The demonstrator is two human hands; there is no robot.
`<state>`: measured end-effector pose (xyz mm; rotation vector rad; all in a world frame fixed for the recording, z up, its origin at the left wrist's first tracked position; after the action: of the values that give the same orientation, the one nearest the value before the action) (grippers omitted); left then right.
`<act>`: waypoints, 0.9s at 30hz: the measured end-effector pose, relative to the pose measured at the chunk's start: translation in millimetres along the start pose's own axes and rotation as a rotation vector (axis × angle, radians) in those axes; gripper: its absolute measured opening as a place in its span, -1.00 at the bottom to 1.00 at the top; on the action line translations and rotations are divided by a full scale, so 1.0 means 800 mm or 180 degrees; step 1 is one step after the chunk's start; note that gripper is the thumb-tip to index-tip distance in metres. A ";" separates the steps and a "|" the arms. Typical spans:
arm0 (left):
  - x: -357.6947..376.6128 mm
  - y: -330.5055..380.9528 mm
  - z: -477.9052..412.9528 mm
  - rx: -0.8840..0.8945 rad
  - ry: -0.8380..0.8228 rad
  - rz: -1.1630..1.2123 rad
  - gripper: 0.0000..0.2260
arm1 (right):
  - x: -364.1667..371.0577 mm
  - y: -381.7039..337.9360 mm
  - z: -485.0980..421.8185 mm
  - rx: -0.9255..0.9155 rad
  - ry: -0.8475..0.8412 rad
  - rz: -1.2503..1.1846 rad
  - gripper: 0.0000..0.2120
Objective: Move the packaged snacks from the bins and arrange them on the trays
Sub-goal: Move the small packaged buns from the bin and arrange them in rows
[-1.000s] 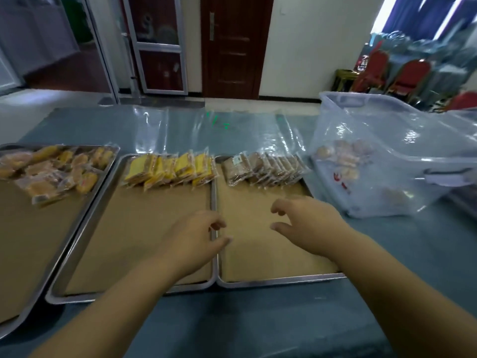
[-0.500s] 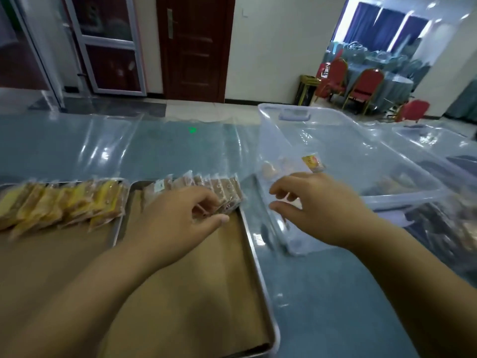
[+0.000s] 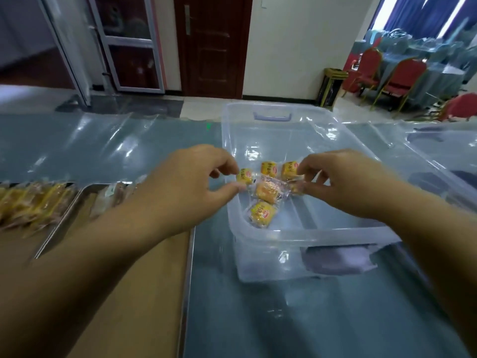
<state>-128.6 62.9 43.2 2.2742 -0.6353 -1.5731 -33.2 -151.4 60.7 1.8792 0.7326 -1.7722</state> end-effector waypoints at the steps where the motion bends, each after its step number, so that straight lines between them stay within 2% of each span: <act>1: 0.009 0.012 -0.010 0.0005 -0.0021 -0.0076 -0.77 | 0.004 0.014 -0.006 -0.0059 -0.0139 0.0066 -0.72; 5: 0.052 0.045 -0.052 0.0091 -0.0312 -0.0420 -0.77 | 0.025 0.062 -0.032 -0.0288 -0.0726 0.0221 -0.68; 14: 0.152 0.021 -0.150 -0.0282 -0.1685 -0.1327 -0.72 | 0.096 0.119 -0.094 -0.0545 -0.2022 0.0549 -0.41; 19: 0.213 0.011 -0.179 -0.0515 -0.2462 -0.1623 -0.87 | 0.134 0.133 -0.109 -0.0494 -0.2695 0.0639 -0.40; 22: 0.252 0.004 -0.190 -0.0626 -0.2781 -0.1885 -0.76 | 0.164 0.138 -0.108 -0.0376 -0.2882 0.0653 -0.44; 24: 0.275 -0.005 -0.195 -0.0771 -0.3006 -0.2053 -0.93 | 0.183 0.139 -0.105 -0.0318 -0.3061 0.0678 -0.47; 25: 0.286 -0.010 -0.195 -0.0906 -0.3132 -0.2118 -0.90 | 0.190 0.140 -0.103 -0.0302 -0.3144 0.0682 -0.49; 27: 0.311 -0.023 -0.188 -0.1316 -0.3492 -0.2141 -0.71 | 0.203 0.142 -0.098 -0.0271 -0.3281 0.0657 -0.49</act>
<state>90.4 -50.0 -111.8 1.2030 0.3227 -2.9126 105.7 -174.4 -99.1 0.7277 0.1941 -2.1528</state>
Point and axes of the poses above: each hand's wrist, its own z-axis away from the middle knuckle, its own x-axis out of the palm, y = z × x, the point moved 2 cm from there along -z, towards the middle knuckle, and after that the axes turned 3 degrees about -x, right-handed, at the moved point
